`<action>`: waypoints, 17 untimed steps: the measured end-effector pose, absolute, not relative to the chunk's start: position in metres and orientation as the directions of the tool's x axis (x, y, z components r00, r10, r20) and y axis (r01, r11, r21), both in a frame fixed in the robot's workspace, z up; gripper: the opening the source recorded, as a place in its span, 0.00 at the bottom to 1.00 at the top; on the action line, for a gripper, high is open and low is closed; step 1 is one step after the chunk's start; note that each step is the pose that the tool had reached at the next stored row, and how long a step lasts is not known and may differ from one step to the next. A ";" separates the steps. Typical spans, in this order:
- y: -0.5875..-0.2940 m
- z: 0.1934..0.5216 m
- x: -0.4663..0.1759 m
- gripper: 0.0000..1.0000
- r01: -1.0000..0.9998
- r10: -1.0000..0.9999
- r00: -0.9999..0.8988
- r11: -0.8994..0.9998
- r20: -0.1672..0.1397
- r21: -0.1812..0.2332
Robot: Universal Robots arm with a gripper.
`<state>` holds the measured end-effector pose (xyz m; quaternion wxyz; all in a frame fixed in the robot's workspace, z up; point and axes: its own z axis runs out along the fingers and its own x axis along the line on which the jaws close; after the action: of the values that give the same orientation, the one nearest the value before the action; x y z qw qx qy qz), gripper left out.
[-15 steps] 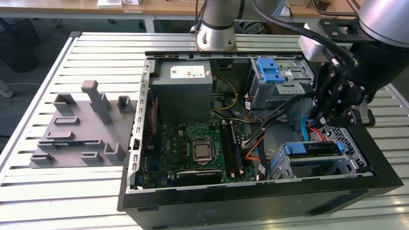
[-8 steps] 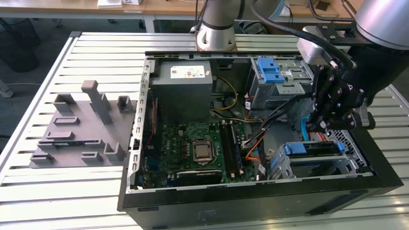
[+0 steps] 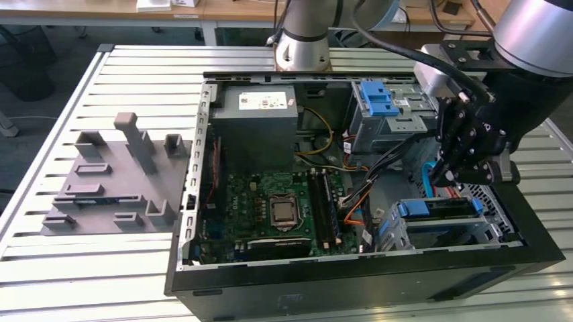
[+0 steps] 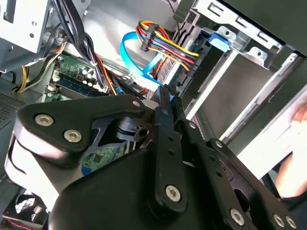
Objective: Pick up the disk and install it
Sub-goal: 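Insert the second disk wire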
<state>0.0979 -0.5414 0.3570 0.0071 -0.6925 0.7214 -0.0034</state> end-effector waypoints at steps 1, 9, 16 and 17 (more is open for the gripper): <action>-0.541 0.356 0.098 0.16 -0.999 -0.999 -0.041 0.041 -0.007 -0.015; -0.547 0.352 0.098 0.16 -0.999 -0.999 -0.036 0.037 -0.013 -0.017; -0.547 0.348 0.098 0.16 -0.999 -0.999 -0.034 0.034 -0.018 -0.017; -0.547 0.348 0.098 0.16 -0.999 -0.999 -0.034 0.034 -0.019 -0.017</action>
<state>0.0979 -0.5474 0.3480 0.0127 -0.6949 0.7190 0.0004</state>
